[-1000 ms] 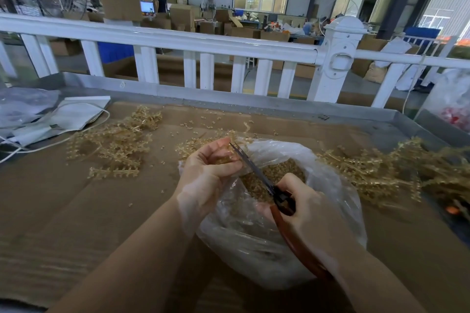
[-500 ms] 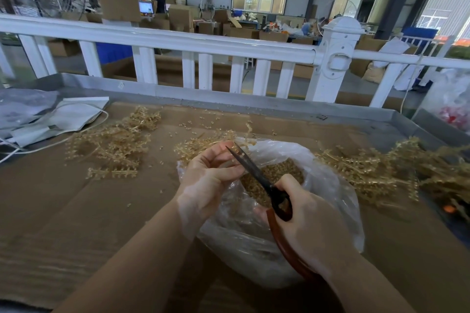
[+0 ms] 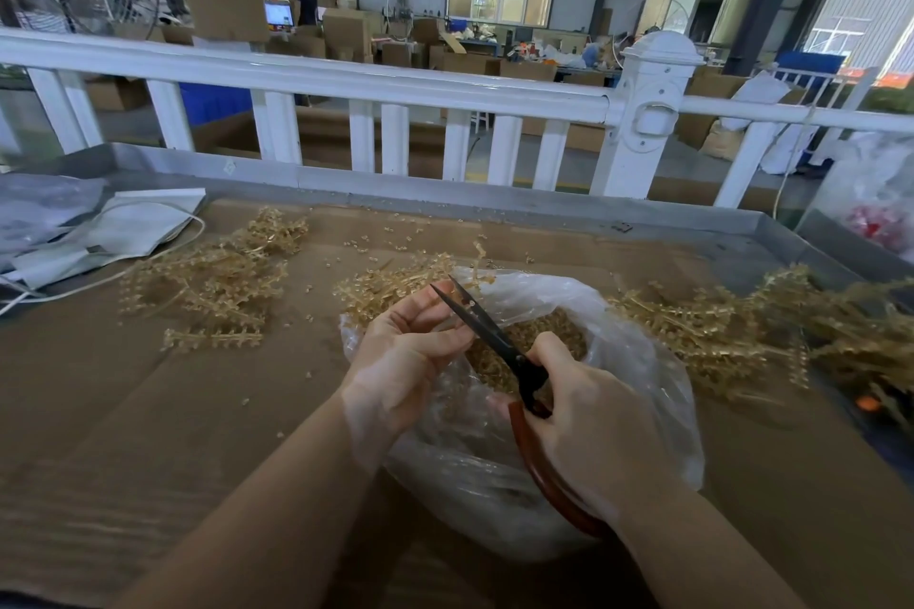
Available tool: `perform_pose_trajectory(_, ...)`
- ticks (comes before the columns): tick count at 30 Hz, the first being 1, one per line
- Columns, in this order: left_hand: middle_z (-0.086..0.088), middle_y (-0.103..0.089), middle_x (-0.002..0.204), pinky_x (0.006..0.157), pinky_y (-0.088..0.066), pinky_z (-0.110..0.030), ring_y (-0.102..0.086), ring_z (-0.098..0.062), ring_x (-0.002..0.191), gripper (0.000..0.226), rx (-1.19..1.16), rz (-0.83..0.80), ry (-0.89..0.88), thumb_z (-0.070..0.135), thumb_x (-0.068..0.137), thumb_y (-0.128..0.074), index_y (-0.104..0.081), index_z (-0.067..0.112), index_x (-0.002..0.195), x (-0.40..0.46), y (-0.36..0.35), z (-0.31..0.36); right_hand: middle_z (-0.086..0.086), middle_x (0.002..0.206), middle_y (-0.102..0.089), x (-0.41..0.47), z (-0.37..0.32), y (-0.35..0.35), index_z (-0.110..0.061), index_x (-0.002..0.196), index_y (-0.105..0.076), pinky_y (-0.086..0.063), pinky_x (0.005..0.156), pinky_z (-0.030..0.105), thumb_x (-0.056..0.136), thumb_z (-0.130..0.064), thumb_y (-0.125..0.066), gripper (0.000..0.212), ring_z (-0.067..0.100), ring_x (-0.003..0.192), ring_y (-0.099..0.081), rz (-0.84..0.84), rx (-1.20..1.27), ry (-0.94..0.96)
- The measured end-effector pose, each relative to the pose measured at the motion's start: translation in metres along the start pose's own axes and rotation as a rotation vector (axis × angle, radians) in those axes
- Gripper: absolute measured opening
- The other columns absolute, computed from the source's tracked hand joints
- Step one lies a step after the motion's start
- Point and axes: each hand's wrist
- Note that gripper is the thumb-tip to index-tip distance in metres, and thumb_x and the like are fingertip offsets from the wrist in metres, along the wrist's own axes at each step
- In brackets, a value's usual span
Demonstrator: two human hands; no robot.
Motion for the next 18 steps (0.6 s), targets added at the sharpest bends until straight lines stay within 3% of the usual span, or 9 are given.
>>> perform_pose_trajectory(5, -0.01, -0.071, 0.083, 0.061, -0.056, -0.022, -0.071, -0.018, 0.073, 0.05, -0.038, 0.012, 0.006, -0.017, 0.054, -0.06, -0.063, 0.002, 0.1, 0.0008, -0.0014, -0.0016, -0.018, 0.053, -0.036, -0.0011, 0.0008, -0.0025, -0.03, 0.084, -0.039, -0.036, 0.045, 0.012, 0.086, -0.055, -0.059, 0.032, -0.002, 0.041, -0.037, 0.016, 0.045, -0.014)
perform_pose_trajectory(10, -0.007, -0.073, 0.08, 0.061, -0.056, -0.021, -0.072, -0.017, 0.072, 0.051, -0.066, 0.024, 0.016, -0.018, 0.054, -0.059, -0.063, 0.002, 0.1, 0.001, -0.0027, -0.0054, -0.018, 0.055, -0.041, -0.0032, 0.0032, -0.0068, -0.03, 0.085, -0.038, -0.04, 0.057, 0.005, 0.086, -0.054, -0.058, 0.031, -0.004, 0.043, -0.041, 0.01, 0.08, -0.031)
perform_pose_trajectory(18, -0.006, -0.073, 0.08, 0.065, -0.057, -0.021, -0.071, -0.015, 0.071, 0.049, -0.03, 0.005, 0.022, -0.016, 0.054, -0.06, -0.063, 0.003, 0.099, 0.0011, -0.005, -0.0076, -0.008, 0.055, -0.044, -0.0012, 0.0015, -0.0052, -0.033, 0.075, -0.028, -0.039, 0.057, 0.01, 0.083, -0.061, -0.052, 0.038, 0.002, 0.049, -0.048, 0.0, 0.118, -0.057)
Point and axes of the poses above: each hand's wrist, its own x-axis towards the middle knuckle, its own y-axis out of the back of the hand, z = x × y
